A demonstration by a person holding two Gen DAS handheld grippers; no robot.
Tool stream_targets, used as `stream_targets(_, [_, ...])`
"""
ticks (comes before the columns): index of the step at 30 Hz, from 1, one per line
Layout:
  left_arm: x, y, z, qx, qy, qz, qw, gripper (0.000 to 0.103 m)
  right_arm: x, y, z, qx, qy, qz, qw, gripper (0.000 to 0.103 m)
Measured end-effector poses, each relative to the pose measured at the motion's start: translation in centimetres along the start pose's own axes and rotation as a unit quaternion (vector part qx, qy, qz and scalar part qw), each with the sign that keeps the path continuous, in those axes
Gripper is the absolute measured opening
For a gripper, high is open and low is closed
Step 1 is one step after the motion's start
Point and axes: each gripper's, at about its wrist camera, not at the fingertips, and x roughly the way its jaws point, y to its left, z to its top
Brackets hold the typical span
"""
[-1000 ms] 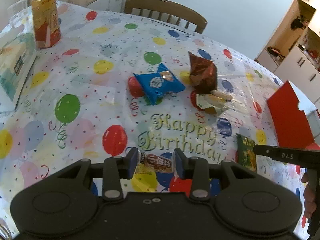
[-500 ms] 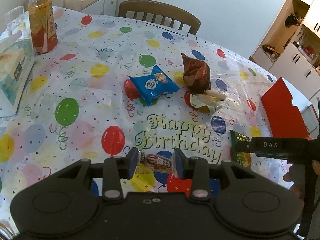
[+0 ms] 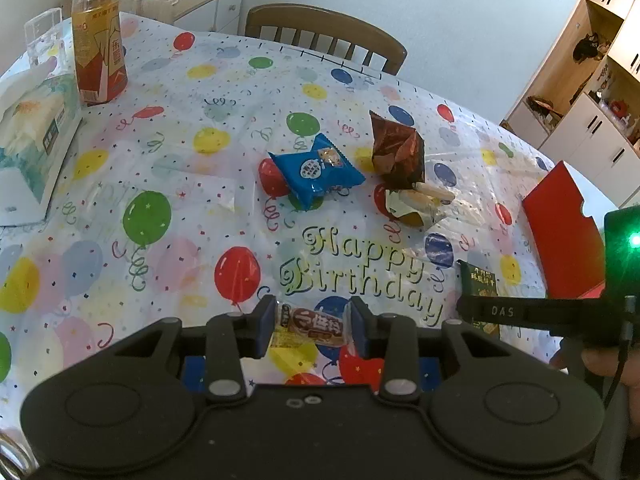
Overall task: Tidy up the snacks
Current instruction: 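Carry the pink candy and green cracker pack over the red box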
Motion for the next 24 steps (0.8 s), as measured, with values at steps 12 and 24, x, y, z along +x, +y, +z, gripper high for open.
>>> stream_targets(12, [-0.9, -3.3, 0.6, 0.037, -0.006, -0.022, 0.9991, 0.036, -6.2, -4.0, -0.9, 0.019, -0.031, 0.034, 0.999, 0.044])
stream_targets(24, [-2.7, -13.4, 3.2, 0.107, -0.038, -0.080, 0.9903, 0.036, -13.3, -12.6, 1.1, 0.036, -0.095, 0.032, 0.994, 0.044])
